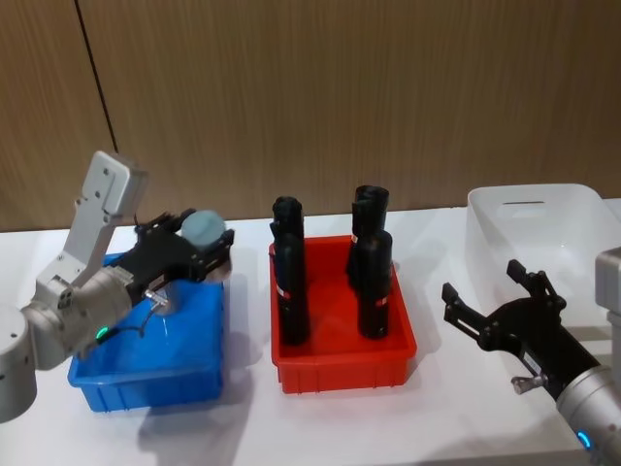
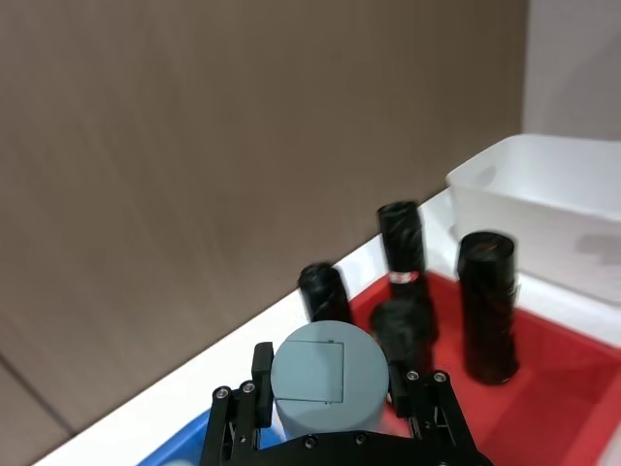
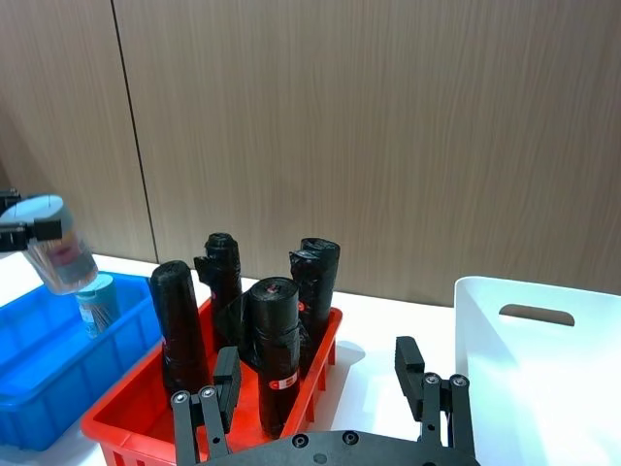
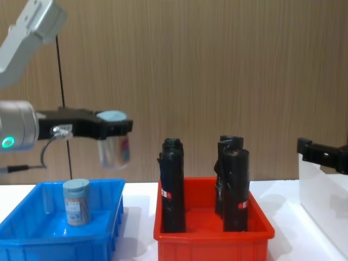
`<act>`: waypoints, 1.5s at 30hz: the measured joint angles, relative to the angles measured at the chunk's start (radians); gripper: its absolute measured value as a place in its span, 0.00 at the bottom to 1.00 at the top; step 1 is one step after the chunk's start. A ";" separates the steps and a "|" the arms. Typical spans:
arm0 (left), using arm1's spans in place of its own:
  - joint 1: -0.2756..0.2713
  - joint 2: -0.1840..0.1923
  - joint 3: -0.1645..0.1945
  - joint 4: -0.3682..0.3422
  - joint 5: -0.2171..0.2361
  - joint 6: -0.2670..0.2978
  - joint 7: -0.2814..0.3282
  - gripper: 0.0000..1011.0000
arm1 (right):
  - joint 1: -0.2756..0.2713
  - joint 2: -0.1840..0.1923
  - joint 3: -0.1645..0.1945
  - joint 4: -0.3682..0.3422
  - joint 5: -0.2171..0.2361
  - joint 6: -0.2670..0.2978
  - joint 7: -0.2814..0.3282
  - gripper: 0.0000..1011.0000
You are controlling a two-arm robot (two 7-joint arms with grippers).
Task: Pick the cotton swabs from the blue box and place them into the white box.
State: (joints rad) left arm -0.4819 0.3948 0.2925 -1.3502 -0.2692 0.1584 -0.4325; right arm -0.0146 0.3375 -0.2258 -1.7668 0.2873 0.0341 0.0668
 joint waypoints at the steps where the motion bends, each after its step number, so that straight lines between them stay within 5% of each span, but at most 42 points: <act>1: 0.000 0.000 0.000 0.000 0.000 0.000 0.000 0.66 | 0.000 0.000 0.000 0.000 0.000 0.000 0.000 0.99; 20: -0.082 -0.033 0.022 -0.043 -0.028 0.018 -0.254 0.66 | 0.000 0.000 0.000 0.000 0.000 0.000 0.000 0.99; 34: -0.199 -0.104 0.059 0.072 -0.054 0.051 -0.454 0.66 | 0.000 0.000 0.000 0.000 0.000 0.000 0.000 0.99; 45: -0.246 -0.133 0.073 0.128 -0.064 0.063 -0.523 0.66 | 0.000 0.000 0.000 0.000 0.000 0.000 0.000 0.99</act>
State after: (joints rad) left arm -0.7281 0.2614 0.3656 -1.2217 -0.3329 0.2212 -0.9555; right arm -0.0146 0.3374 -0.2258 -1.7668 0.2874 0.0341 0.0673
